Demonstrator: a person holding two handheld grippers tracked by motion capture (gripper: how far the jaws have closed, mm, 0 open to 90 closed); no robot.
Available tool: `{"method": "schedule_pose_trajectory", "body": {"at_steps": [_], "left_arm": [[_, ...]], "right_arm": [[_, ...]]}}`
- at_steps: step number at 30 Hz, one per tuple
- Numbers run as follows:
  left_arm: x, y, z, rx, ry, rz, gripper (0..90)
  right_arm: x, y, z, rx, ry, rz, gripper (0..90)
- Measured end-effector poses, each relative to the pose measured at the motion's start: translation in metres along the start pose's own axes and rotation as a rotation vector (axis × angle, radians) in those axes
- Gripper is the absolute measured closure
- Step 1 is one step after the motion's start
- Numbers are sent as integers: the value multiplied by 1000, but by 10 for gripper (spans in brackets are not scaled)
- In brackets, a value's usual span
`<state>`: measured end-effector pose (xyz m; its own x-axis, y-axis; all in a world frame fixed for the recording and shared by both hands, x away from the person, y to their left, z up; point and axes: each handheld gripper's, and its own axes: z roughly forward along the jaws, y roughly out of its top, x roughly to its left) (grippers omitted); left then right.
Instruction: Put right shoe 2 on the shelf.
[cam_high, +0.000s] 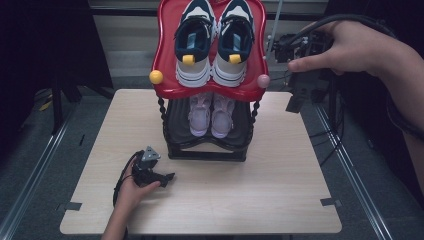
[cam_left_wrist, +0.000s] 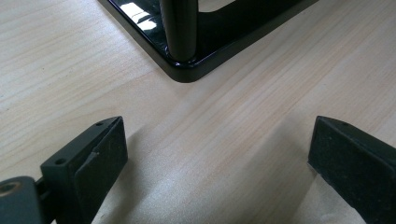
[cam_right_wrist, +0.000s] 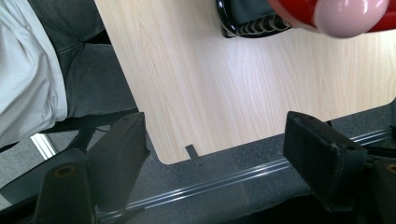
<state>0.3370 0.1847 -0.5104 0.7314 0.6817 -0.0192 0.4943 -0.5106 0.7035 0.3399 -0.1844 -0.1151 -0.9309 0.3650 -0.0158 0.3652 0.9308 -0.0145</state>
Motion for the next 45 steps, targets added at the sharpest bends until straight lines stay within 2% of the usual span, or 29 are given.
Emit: {"method": "schedule_pose_trajectory", "body": {"at_steps": [15,23,24,36,38,40,45], "left_arm": [[0,0,0,1,0,4,41],[0,0,0,0,5,3,41],[0,0,0,1,6,2,41],[0,0,0,4,4,2,41],[0,0,0,4,4,2,41],[0,0,0,2,3,-1,41],[0,0,0,-5,5,-7,41]], "right_arm": [[-3,-23,29,-2,18,10,215],[-3,-33,48,9,26,5,214],[-3,-34,51,8,23,-7,215],[5,-44,78,3,23,-18,214],[6,-46,85,9,11,-27,214],[7,-47,94,11,29,-24,214],[12,-51,111,7,24,-40,213]]}}
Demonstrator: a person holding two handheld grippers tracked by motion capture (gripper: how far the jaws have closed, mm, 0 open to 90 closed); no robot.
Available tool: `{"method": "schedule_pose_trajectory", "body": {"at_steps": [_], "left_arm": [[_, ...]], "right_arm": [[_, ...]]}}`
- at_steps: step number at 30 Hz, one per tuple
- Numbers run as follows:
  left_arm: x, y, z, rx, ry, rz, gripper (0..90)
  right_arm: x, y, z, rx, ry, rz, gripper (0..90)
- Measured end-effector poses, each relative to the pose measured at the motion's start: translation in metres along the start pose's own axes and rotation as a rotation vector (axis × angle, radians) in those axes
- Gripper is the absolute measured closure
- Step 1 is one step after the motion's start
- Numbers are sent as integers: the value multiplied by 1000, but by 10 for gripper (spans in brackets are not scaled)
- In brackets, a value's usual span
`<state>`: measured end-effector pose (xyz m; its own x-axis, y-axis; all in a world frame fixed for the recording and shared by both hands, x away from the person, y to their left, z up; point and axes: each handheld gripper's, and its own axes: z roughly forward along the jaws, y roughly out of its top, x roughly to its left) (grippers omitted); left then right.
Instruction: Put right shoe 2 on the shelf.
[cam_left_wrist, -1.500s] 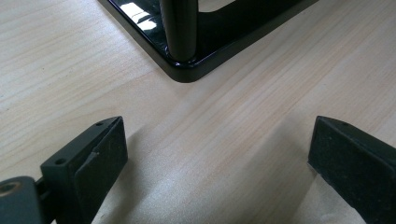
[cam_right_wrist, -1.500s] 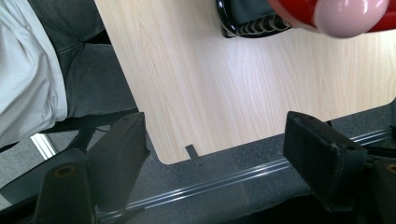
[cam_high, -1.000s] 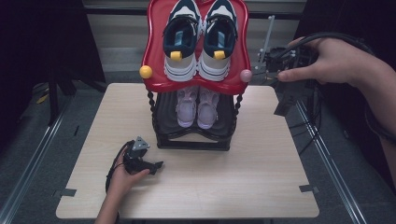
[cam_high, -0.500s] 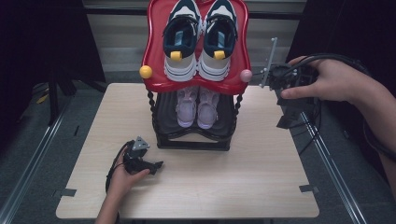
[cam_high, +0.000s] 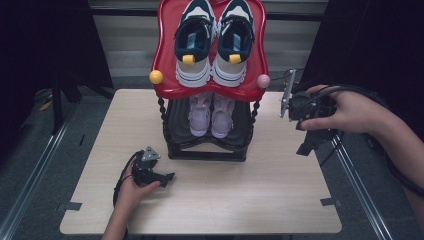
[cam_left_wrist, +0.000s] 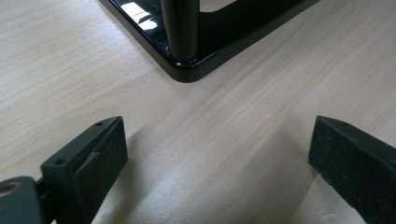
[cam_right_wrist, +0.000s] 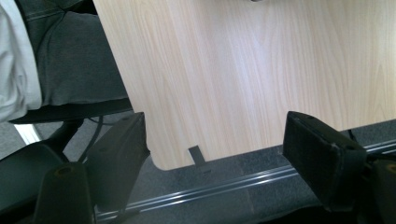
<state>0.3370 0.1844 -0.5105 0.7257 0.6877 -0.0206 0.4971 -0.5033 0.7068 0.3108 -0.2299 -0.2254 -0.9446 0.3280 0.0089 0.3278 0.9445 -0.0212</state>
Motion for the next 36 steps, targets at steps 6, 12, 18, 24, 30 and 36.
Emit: {"method": "schedule_pose_trajectory", "body": {"at_steps": [6,12,18,24,30,36], "left_arm": [[0,0,0,0,0,0,41],[0,0,0,0,1,0,41],[0,0,0,-3,3,-1,41],[0,0,0,-4,2,-1,41],[0,0,0,-3,3,-1,41],[0,0,0,5,2,8,41]], "right_arm": [[6,-6,18,-13,-3,-2,210],[11,-12,39,-20,-8,13,209],[13,-17,65,-34,-12,17,205],[14,-21,90,-83,-5,47,200],[13,-22,118,-100,10,36,197],[12,-23,150,-120,26,39,192]]}}
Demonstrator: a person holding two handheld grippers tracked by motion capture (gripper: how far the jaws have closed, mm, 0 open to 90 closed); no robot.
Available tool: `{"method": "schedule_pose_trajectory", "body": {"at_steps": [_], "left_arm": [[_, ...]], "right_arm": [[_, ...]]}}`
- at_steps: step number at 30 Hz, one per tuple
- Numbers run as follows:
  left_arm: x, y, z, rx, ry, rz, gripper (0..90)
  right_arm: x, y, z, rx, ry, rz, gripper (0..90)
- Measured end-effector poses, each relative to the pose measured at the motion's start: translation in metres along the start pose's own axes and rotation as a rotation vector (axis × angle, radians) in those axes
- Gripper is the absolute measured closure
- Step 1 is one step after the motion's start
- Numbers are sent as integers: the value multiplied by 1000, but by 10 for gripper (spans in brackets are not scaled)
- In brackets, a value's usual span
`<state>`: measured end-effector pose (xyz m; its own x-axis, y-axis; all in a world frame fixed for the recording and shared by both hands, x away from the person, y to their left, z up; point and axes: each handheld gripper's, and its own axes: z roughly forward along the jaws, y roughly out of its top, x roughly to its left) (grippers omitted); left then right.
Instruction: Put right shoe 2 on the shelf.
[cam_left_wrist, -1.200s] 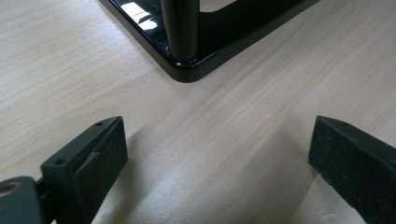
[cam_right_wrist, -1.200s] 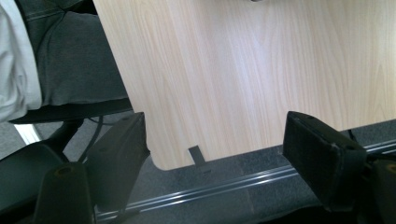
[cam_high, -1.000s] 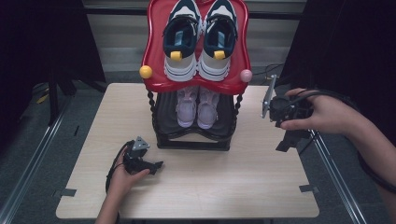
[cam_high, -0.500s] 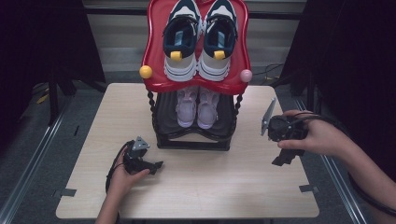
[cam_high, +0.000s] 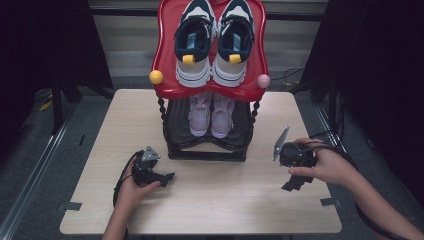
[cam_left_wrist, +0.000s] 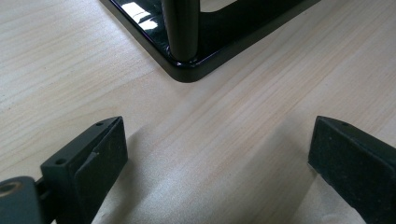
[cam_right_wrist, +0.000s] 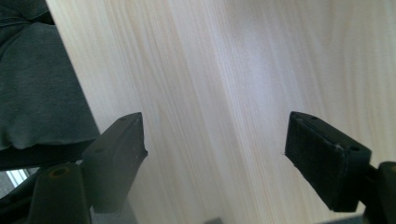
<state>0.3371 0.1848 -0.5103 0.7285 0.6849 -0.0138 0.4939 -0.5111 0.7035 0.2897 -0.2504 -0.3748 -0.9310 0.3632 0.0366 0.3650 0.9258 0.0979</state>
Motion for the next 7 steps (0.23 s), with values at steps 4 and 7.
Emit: {"method": "schedule_pose_trajectory", "body": {"at_steps": [4,7], "left_arm": [[0,0,0,-1,-1,-1,41],[0,0,0,0,0,0,41]], "right_arm": [[0,-4,21,-9,17,25,188],[-1,-8,31,-23,26,37,184]]}}
